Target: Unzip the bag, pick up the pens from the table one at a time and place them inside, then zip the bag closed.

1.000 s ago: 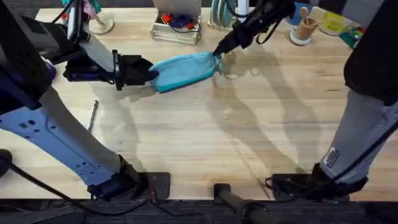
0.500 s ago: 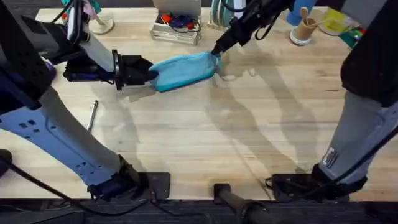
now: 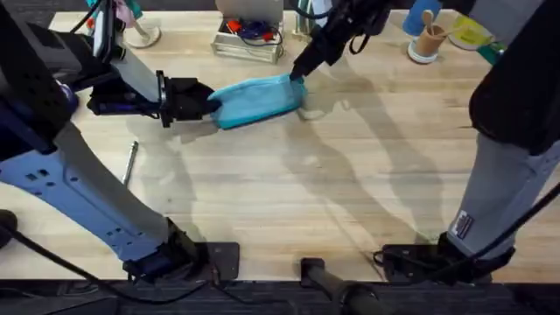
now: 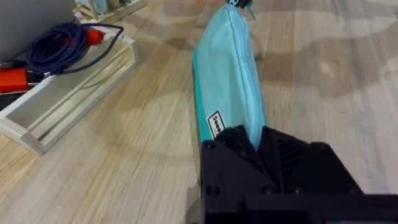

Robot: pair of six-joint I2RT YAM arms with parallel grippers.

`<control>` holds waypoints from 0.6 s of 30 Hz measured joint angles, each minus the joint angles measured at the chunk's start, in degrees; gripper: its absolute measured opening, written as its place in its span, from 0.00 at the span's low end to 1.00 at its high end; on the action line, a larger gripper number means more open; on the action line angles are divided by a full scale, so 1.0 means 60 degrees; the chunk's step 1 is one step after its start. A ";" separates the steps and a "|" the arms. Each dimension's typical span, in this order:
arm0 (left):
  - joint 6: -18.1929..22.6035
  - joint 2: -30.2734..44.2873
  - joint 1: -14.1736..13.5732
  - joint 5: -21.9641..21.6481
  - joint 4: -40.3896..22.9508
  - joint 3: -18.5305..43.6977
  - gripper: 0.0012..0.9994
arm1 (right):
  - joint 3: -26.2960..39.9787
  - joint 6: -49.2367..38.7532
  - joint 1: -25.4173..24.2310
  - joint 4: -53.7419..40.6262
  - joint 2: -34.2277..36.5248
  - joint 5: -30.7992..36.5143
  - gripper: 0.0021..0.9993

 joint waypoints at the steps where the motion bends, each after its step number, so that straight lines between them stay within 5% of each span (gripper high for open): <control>1: 0.0000 0.0000 0.0005 -0.0023 -0.0004 0.0000 0.04 | 0.0063 -0.0001 0.0035 -0.0079 0.0000 0.0054 0.03; 18: 0.0000 0.0000 0.0016 -0.0096 -0.0004 0.0000 0.04 | 0.0829 -0.0001 0.0394 -0.0513 0.0000 0.0161 0.03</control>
